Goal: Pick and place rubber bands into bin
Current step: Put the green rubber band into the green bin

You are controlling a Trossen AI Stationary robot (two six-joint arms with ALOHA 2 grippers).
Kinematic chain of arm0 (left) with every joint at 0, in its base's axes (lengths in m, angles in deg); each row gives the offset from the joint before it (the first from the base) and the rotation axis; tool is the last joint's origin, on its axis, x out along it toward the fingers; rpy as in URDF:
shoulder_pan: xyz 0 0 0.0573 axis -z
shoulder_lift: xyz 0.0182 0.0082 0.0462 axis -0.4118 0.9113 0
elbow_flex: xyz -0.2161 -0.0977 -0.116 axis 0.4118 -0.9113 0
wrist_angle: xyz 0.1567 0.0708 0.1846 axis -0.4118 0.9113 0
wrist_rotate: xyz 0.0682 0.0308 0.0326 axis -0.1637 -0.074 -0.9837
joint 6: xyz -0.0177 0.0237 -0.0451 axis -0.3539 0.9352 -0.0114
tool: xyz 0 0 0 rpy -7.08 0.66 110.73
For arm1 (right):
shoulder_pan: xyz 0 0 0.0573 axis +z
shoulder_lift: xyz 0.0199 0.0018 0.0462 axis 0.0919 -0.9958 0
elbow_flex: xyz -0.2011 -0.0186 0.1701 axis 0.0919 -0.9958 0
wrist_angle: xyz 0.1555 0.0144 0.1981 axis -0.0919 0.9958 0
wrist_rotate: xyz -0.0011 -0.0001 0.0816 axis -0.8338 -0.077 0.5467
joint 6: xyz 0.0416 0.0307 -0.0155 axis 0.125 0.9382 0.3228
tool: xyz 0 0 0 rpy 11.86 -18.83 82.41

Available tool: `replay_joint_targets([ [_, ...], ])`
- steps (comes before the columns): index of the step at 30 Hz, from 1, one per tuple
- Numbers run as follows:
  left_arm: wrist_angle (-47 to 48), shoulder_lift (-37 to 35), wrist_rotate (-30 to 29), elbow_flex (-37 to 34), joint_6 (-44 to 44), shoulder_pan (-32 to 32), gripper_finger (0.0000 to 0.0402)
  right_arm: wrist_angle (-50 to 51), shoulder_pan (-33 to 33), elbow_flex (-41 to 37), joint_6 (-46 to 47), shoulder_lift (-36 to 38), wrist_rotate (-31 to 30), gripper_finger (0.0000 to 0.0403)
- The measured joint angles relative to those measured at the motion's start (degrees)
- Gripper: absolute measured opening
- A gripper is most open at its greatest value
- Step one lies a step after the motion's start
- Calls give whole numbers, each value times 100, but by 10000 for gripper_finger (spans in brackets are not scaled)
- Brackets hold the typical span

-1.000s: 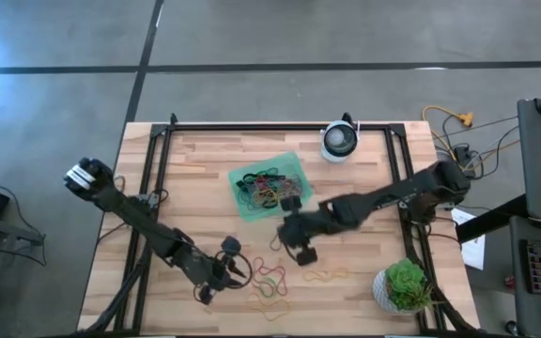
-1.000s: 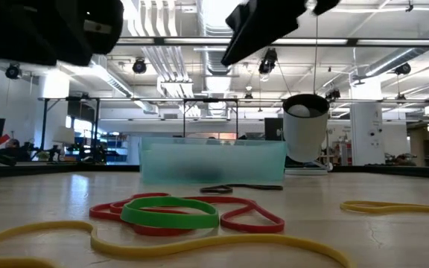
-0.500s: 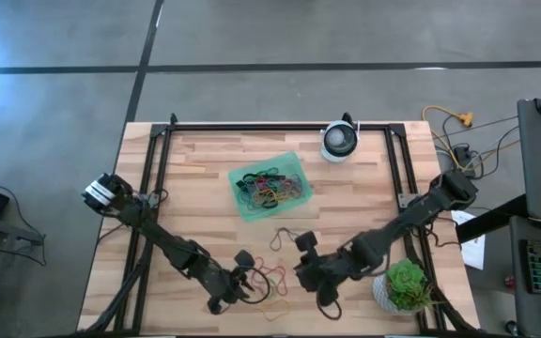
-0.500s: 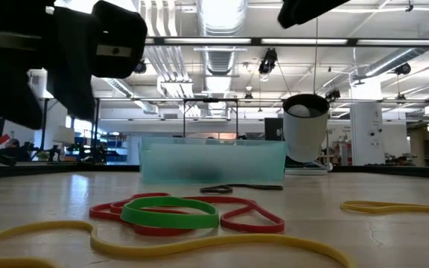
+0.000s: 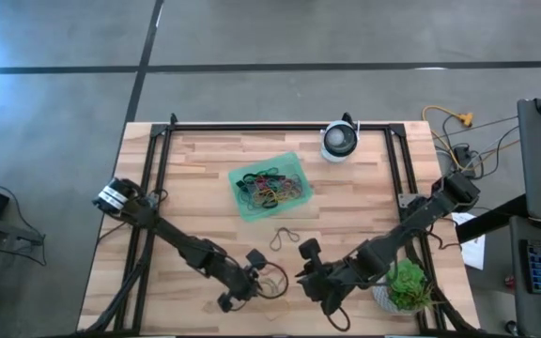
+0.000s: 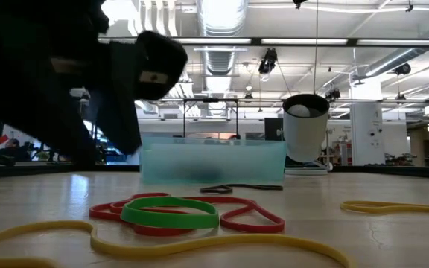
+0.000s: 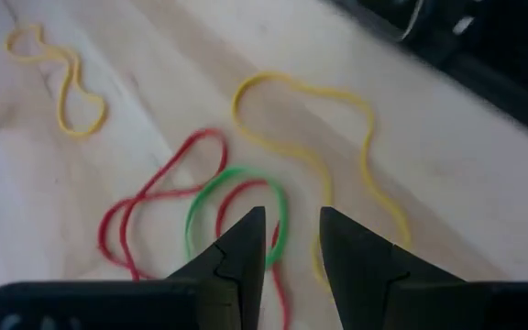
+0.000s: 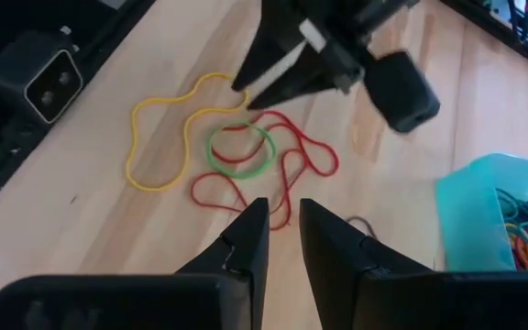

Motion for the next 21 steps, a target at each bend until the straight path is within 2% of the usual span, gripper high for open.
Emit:
replay_joint_targets([
  [14,-23,239,42,30,-4,-191,91,-4,14,-20,93,0,-9,58],
  [21,-368,260,455,-49,30,-251,91,-6,14,-20,109,0,-7,58],
])
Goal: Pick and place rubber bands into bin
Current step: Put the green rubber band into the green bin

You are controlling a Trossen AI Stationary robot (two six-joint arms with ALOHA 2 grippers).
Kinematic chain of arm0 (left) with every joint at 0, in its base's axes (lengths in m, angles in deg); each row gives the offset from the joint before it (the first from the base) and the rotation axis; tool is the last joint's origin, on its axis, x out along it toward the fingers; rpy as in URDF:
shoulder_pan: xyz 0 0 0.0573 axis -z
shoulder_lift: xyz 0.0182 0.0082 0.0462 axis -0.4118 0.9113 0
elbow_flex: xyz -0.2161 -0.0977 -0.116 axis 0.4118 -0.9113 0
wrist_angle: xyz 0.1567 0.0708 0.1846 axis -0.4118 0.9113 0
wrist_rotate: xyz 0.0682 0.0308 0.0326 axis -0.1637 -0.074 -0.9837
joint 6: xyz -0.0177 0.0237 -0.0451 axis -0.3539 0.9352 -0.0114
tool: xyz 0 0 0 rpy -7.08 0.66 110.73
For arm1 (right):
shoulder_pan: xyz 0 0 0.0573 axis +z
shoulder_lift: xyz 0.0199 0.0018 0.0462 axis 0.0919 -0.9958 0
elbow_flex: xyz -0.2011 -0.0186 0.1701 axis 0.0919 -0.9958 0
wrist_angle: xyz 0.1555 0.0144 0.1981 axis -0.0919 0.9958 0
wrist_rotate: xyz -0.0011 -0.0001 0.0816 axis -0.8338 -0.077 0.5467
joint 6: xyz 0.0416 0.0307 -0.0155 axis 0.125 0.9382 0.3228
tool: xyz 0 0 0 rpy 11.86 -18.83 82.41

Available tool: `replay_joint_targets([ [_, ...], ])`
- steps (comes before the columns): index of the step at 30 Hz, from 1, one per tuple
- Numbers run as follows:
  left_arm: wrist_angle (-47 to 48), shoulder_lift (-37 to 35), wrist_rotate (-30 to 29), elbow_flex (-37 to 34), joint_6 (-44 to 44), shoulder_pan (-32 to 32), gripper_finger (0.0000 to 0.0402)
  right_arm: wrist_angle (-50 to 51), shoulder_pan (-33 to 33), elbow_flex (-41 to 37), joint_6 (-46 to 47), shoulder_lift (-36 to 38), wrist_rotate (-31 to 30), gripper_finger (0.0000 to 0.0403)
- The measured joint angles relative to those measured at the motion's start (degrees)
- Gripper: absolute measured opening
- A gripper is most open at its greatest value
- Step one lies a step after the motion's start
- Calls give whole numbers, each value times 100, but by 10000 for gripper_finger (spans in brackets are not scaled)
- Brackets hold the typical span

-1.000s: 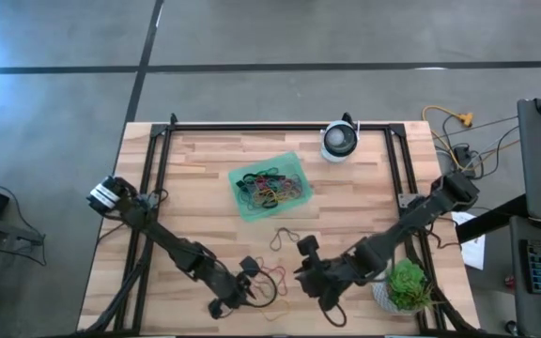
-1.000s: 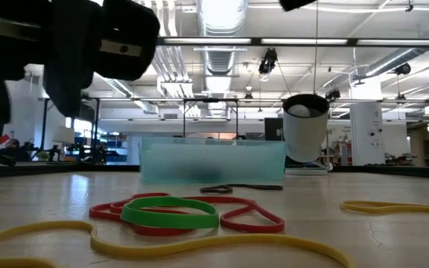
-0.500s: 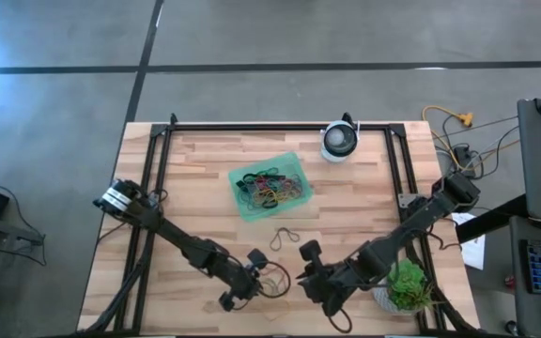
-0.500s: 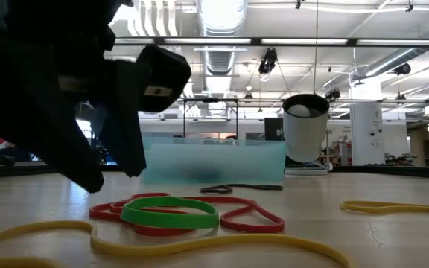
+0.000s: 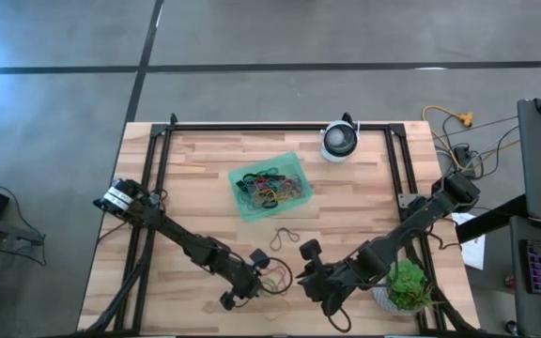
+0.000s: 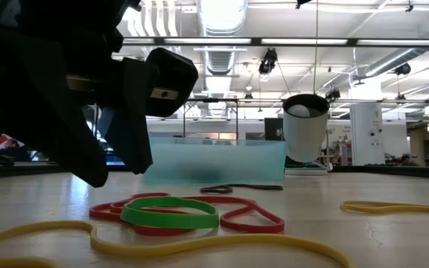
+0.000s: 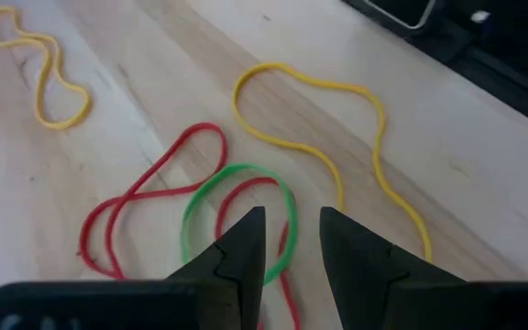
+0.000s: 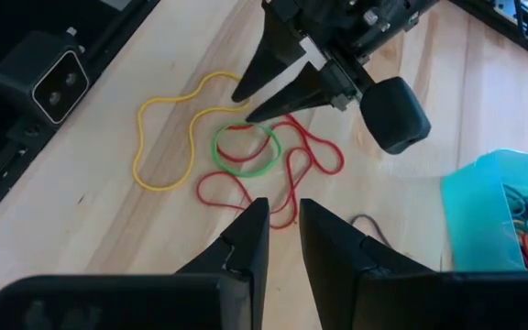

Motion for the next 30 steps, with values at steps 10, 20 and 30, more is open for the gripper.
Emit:
replay_joint_targets([
  [10,-117,1,35,-57,134,-24,91,-4,-2,-2,1,0,7,59],
  [20,-406,301,52,-111,219,-39,91,0,-2,-2,74,0,9,59],
  [30,-448,478,94,13,217,-95,91,12,-2,-56,151,-2,13,61],
])
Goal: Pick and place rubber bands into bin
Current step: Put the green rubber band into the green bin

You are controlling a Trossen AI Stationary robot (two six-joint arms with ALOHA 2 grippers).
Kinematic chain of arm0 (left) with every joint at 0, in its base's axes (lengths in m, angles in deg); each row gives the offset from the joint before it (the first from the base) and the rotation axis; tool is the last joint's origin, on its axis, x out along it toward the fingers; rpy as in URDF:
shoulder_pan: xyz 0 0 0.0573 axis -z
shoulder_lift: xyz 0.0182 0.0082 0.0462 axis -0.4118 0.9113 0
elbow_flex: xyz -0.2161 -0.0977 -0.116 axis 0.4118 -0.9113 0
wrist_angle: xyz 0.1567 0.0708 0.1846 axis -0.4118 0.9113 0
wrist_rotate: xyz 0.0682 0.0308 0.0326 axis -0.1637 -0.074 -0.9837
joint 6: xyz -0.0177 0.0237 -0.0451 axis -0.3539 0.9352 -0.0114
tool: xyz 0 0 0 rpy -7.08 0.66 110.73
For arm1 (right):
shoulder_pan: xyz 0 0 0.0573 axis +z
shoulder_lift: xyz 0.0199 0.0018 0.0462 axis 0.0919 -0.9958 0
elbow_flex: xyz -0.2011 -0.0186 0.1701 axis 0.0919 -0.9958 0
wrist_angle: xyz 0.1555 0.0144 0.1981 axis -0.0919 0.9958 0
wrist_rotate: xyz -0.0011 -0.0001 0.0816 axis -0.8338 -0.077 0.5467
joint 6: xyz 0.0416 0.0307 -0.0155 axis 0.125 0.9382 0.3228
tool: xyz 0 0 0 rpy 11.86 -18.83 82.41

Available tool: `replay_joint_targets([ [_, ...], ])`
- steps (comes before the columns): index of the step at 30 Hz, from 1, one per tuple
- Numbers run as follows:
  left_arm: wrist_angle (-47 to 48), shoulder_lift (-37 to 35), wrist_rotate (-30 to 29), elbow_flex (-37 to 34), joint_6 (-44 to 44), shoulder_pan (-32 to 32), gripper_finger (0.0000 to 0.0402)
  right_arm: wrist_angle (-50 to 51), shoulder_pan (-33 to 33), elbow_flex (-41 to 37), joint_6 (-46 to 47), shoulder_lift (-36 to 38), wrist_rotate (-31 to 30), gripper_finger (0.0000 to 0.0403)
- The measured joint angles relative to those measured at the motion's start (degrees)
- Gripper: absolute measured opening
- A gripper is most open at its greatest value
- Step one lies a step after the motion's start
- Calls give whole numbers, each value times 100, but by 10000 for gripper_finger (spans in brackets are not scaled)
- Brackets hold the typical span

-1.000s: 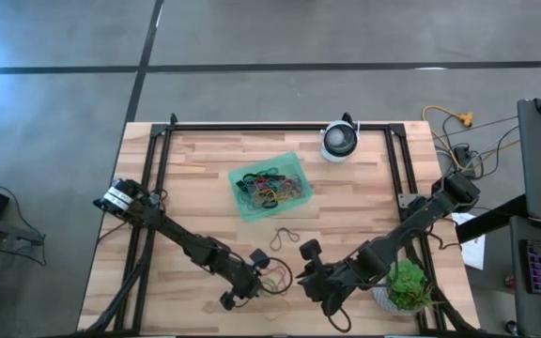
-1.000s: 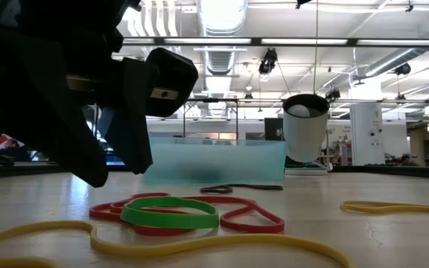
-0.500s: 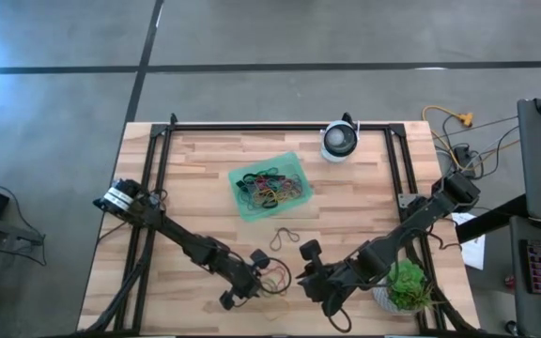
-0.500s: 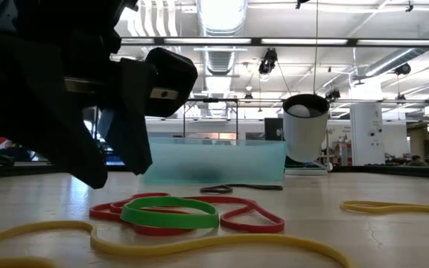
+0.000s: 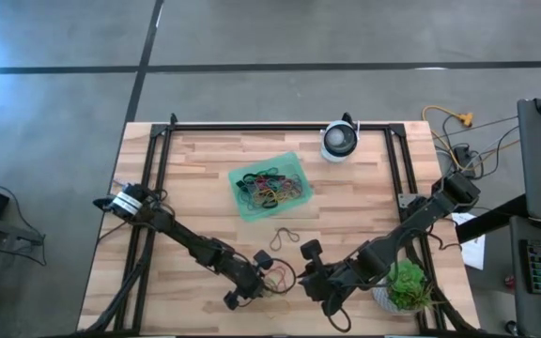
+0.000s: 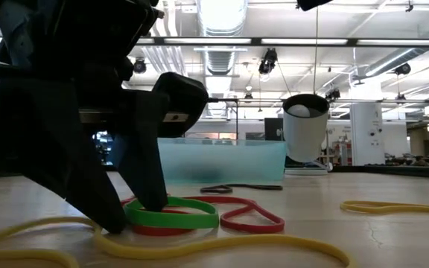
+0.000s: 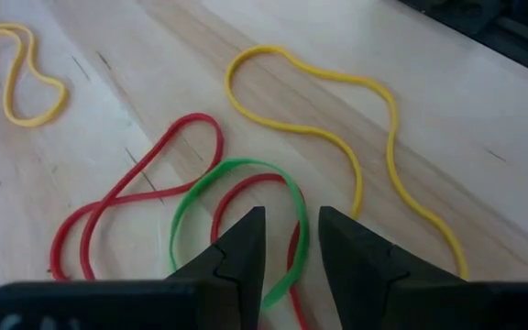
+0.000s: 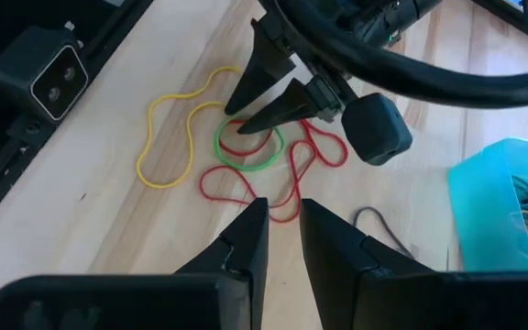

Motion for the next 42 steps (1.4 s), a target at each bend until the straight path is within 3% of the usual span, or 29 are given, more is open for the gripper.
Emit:
replay_joint_targets([
  [6,39,-2,0,2,-107,-17,82,-7,0,-25,0,0,1,59],
  [15,91,-11,94,2,-51,-17,5,-7,0,-25,0,-2,-2,59],
  [28,392,-442,-126,-20,-58,-2,6,-3,0,-108,-2,-2,-4,57],
  [42,1696,-1334,-1467,-22,183,-61,6,-13,0,-130,-2,-2,-81,57],
])
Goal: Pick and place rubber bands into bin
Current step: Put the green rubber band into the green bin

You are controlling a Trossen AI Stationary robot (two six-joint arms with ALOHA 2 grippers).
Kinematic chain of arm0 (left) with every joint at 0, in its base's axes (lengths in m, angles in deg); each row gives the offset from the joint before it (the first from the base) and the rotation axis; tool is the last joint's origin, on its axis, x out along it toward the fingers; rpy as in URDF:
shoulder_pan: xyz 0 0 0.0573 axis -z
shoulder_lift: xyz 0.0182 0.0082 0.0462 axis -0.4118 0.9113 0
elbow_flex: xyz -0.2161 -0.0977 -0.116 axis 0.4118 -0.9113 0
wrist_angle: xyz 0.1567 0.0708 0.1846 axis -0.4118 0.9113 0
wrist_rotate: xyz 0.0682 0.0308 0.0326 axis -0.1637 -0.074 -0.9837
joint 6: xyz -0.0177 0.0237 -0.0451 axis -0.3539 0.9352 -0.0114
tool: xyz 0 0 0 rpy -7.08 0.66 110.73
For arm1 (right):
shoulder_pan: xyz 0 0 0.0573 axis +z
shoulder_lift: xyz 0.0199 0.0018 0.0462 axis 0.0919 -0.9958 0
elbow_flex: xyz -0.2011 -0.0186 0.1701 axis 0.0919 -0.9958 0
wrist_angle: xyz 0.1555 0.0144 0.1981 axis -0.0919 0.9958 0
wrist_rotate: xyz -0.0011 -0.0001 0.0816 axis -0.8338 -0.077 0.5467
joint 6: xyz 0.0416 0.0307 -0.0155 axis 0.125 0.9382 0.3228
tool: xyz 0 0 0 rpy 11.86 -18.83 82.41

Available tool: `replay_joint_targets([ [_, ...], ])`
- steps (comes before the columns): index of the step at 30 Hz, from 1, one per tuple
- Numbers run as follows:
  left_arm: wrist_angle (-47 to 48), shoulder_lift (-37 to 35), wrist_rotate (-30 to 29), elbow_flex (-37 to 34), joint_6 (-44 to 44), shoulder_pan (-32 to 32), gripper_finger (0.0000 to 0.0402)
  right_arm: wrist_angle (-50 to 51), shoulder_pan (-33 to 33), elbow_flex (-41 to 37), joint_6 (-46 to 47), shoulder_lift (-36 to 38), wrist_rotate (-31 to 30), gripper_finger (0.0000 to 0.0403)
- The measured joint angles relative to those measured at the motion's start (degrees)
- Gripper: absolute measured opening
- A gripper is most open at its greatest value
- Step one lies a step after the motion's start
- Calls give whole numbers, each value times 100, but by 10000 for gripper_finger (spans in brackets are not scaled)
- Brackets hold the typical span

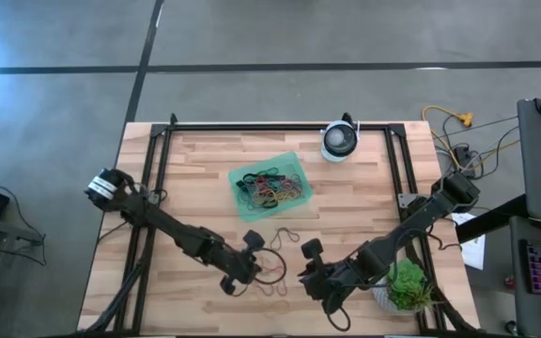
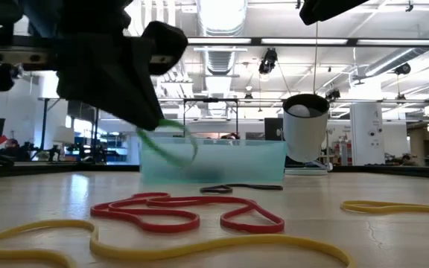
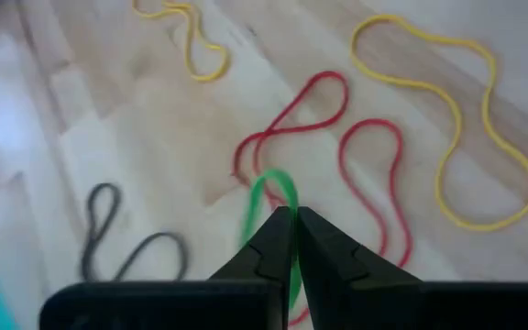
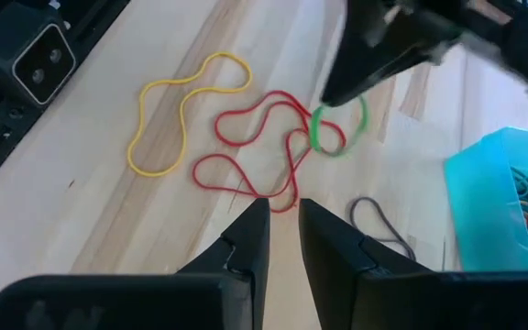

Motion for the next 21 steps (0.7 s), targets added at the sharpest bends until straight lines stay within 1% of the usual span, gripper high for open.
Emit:
replay_joint_targets([
  [2,184,-180,-48,-11,183,-58,6,7,-2,-7,0,0,-18,57],
  [5,295,-483,-270,-12,394,-204,6,7,-2,-17,24,0,-28,57],
  [7,540,-722,-413,-19,490,-348,6,7,-1,-20,26,0,-28,57],
  [10,781,-1053,-428,-20,604,-623,6,6,0,-27,31,0,-27,56],
  [15,994,-1553,-419,-70,662,-1237,6,7,-1,-52,45,0,-26,56],
  [21,1129,-1759,-412,-168,774,-2101,6,-1,-2,-67,44,0,-26,56],
])
